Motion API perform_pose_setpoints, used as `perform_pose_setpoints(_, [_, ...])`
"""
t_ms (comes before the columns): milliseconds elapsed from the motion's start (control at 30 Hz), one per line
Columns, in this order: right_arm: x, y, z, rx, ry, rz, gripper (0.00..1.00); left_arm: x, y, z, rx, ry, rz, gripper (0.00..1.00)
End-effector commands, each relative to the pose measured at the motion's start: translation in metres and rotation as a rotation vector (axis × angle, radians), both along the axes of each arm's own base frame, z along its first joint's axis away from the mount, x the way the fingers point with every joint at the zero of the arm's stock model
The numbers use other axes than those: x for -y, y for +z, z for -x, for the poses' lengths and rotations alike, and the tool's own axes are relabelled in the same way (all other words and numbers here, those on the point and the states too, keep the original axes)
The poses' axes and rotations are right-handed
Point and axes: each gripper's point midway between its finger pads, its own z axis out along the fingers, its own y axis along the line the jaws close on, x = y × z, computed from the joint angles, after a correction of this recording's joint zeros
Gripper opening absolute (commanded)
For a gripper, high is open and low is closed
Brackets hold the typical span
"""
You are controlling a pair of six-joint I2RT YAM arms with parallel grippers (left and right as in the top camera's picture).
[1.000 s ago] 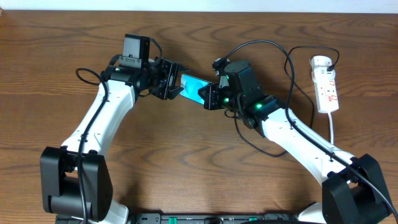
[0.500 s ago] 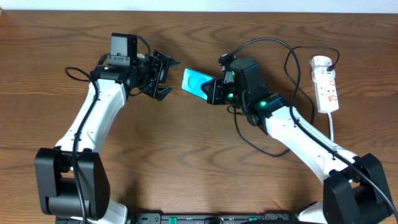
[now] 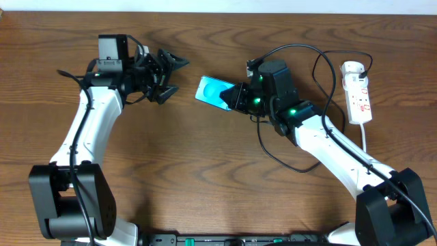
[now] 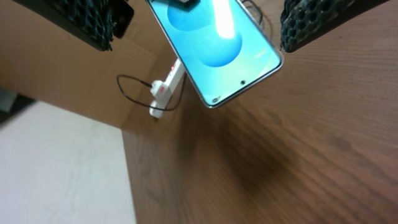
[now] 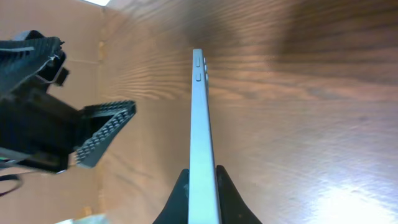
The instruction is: Plug charger to phone and switch on socket
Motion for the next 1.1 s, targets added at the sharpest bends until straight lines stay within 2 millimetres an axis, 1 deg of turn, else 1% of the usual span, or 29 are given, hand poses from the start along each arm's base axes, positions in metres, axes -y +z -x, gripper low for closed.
perform_pose_setpoints(0, [-0.012, 0.023, 0.004, -0.046, 0.025, -0.12, 0.01, 0.003, 0.014, 0.002, 0.081, -0.079, 0.038, 0.86])
perform_pose_setpoints(200, [-0.023, 0.047, 0.001, -0.041, 0.041, -0.238, 0.01, 0.003, 0.023, 0.003, 0.105, -0.102, 0.085, 0.86])
perform_pose_setpoints(333, [-0.024, 0.054, -0.002, -0.043, 0.029, -0.27, 0.01, -0.005, 0.028, 0.003, 0.112, -0.099, 0.117, 0.86])
perform_pose_setpoints(500, [-0.022, 0.057, -0.006, -0.042, 0.011, -0.286, 0.01, -0.024, 0.04, 0.001, 0.14, -0.088, 0.179, 0.86])
perform_pose_setpoints(633, [-0.022, 0.069, -0.013, -0.01, -0.01, -0.321, 0.01, -0.043, 0.043, 0.0, 0.143, -0.053, 0.202, 0.87])
perform_pose_setpoints(733, [-0.02, 0.074, -0.021, 0.013, -0.057, -0.333, 0.01, -0.05, 0.044, -0.002, 0.134, -0.03, 0.207, 0.87])
perform_pose_setpoints(933, [-0.011, 0.073, -0.038, 0.005, -0.201, -0.34, 0.01, -0.053, 0.043, -0.005, 0.136, -0.014, 0.196, 0.87])
perform_pose_setpoints(1067, [-0.014, 0.086, -0.044, 0.042, -0.244, -0.381, 0.02, -0.056, 0.047, -0.013, 0.172, 0.003, 0.182, 0.87])
